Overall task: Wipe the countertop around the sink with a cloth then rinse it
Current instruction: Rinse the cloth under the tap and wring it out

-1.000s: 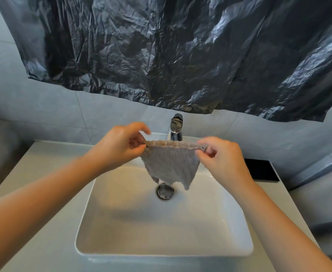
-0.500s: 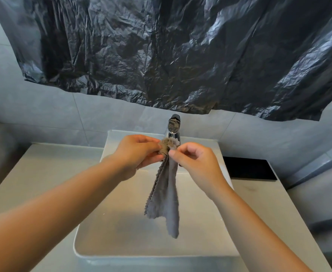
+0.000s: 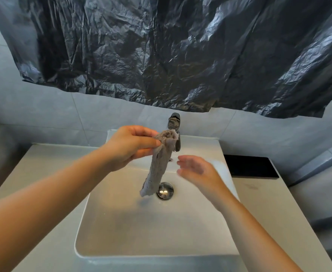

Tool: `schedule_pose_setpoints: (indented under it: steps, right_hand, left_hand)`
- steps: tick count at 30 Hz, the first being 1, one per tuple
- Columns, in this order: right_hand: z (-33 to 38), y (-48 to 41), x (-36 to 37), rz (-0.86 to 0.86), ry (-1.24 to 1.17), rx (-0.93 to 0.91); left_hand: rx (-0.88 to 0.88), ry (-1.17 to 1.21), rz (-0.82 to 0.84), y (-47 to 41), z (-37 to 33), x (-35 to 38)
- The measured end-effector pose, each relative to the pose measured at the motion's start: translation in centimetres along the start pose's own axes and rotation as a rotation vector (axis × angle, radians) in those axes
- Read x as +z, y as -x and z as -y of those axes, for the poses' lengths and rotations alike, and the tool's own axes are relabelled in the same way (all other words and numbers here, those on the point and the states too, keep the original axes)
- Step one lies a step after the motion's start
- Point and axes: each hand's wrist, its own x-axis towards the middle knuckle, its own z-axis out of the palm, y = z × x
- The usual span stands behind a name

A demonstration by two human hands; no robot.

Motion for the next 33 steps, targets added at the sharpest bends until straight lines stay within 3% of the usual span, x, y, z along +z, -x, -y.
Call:
schedule_pose_setpoints:
  steps: [3,6,12,15,18,23,25,29,31,33]
  right_hand:
    - [-1.5,-0.1,2.8,0.12,0.011,0.09]
    - [-0.9,-0.7,5.2,0.052,-0.009,0.024]
    - [1.5,-1.7,4.3,-0.038,0.147,-0.108]
    - [3.2,-1.9,3.2,-0.041,0.338,-0.162]
    - [4.8,-2.3,2.7,0.072,0.324,-0.139]
    - [6.1,-3.7,2.7,0.222,0.257,0.027]
    - [6.6,-4.0,2.8,0.237,0.372,0.082]
    - [8.4,-4.2,3.7,0.243,0.542,0.1]
    - [8.9,-4.3,4.2,0.24,0.483,0.128]
    - [9.1,-4.4,4.3,0.246,0.288,0.194]
  left_hand:
    - [0.019,0.073,0.038,-0.2,-1.6,0.1]
    - [0.046,0.136,0.046,-0.2,-2.7,0.1]
    - [0.086,0.148,-0.162,-0.1,-1.2,-3.6]
    - [-0.028,0.255,-0.274,-0.6,2.8,-5.3]
    - [-0.151,0.267,-0.319,-1.4,7.1,-5.6]
    - [-0.26,0.195,-0.208,-1.0,11.2,-4.0]
    - [-0.203,-0.014,-0.174,-0.5,11.9,-3.6]
    - [0.214,-0.459,0.043,1.5,11.3,-2.8]
    - [0.302,-0.491,0.093,2.3,10.7,-1.5]
    - [0.337,-0.397,0.038,2.0,10.7,-0.1]
